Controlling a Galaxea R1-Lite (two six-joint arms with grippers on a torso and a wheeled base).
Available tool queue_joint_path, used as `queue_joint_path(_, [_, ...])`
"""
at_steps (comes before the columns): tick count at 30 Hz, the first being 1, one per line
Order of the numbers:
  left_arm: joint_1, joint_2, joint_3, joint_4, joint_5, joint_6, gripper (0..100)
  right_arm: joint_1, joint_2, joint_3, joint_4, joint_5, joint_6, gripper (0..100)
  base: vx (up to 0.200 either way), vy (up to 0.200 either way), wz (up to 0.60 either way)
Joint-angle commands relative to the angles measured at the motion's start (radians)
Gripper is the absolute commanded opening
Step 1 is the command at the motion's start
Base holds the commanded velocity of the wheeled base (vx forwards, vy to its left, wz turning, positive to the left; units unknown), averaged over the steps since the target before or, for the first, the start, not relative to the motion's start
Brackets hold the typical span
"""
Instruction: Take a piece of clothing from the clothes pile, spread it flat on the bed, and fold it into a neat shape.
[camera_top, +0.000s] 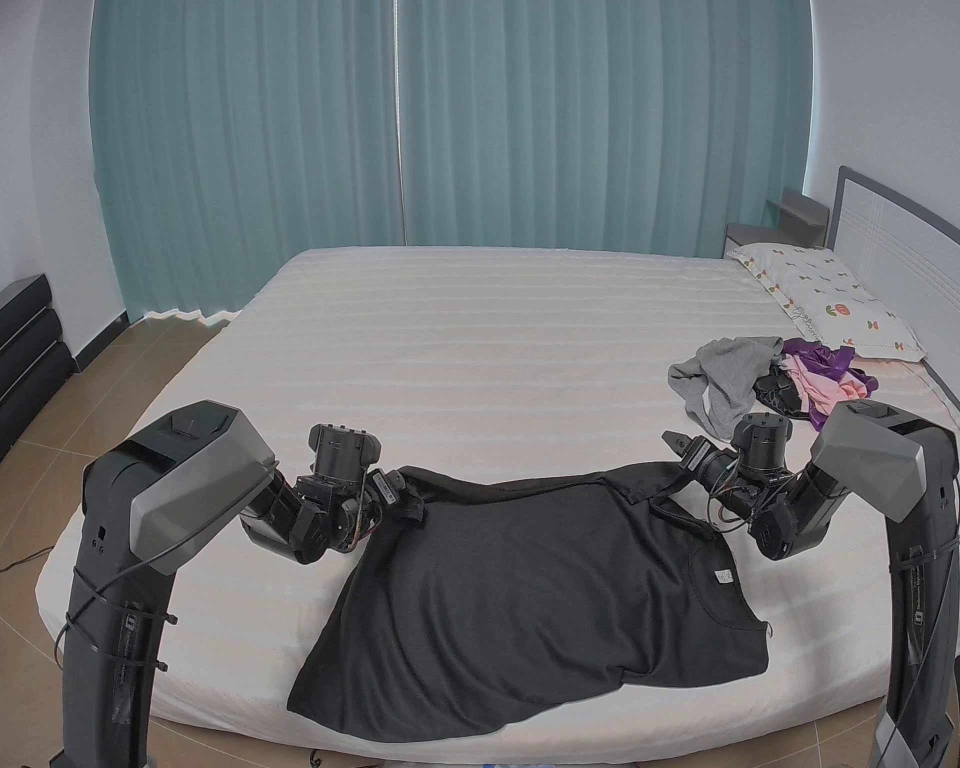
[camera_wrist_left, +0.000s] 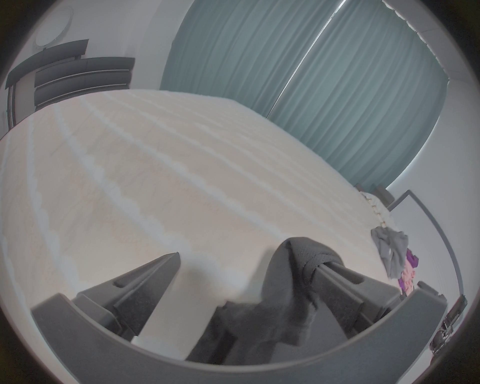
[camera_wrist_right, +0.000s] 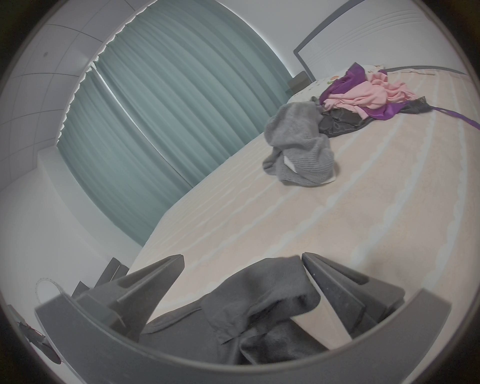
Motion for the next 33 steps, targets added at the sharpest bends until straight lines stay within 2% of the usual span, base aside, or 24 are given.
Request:
queue_joint_path(1, [0.028,-0.04,0.052,0.034,-0.033,0.0,100,-0.025,-0.013,0.012,0.002,0.0,0.0,100,0.0,0.0,0.0])
queue_joint_path(3, [0.044,-0.077,0.076,0.067,-0.086,-0.003,100,-0.039,-0.036,0.02,0.004,0.005,-0.001,100,0.0,0.0,0.0])
queue_joint_path(4, [0.044,-0.077,0.076,0.067,-0.086,-0.003,100,-0.039,-0.036,0.02,0.004,0.005,-0.001,100,0.0,0.0,0.0])
queue_joint_path(7, [0.093,-0.167,0.138,0.084,-0.195,-0.011,100,-0.053,-0.069,0.074,0.004,0.045,-0.006,100,0.0,0.0,0.0])
queue_joint_path(10, [0.116,-0.209,0.154,0.086,-0.232,-0.053,100,-0.059,-0.095,0.107,0.004,0.06,-0.014,100,0.0,0.0,0.0])
queue_joint_path(11, [0.117,-0.212,0.154,0.086,-0.232,-0.057,100,-0.061,-0.097,0.109,0.002,0.06,-0.015,100,0.0,0.0,0.0])
queue_joint_path(12, [0.133,-0.235,0.151,0.081,-0.247,-0.115,100,-0.067,-0.109,0.126,0.004,0.078,-0.021,100,0.0,0.0,0.0])
queue_joint_path(14, [0.137,-0.244,0.148,0.074,-0.251,-0.169,100,-0.07,-0.118,0.132,0.004,0.089,-0.021,100,0.0,0.0,0.0])
queue_joint_path(17, [0.143,-0.244,0.147,0.058,-0.252,-0.195,100,-0.067,-0.121,0.136,0.002,0.089,-0.021,100,0.0,0.0,0.0])
queue_joint_path(22, [0.148,-0.232,0.158,0.044,-0.261,-0.204,100,-0.053,-0.12,0.15,-0.002,0.089,-0.021,100,0.0,0.0,0.0])
queue_joint_path(28, [0.142,-0.235,0.214,0.057,-0.37,-0.187,100,-0.028,-0.123,0.166,-0.007,0.091,-0.021,100,0.0,0.0,0.0])
queue_joint_path(33, [0.148,-0.253,0.265,0.049,-0.373,-0.195,100,-0.007,-0.115,0.155,0.015,0.092,-0.02,100,0.0,0.0,0.0])
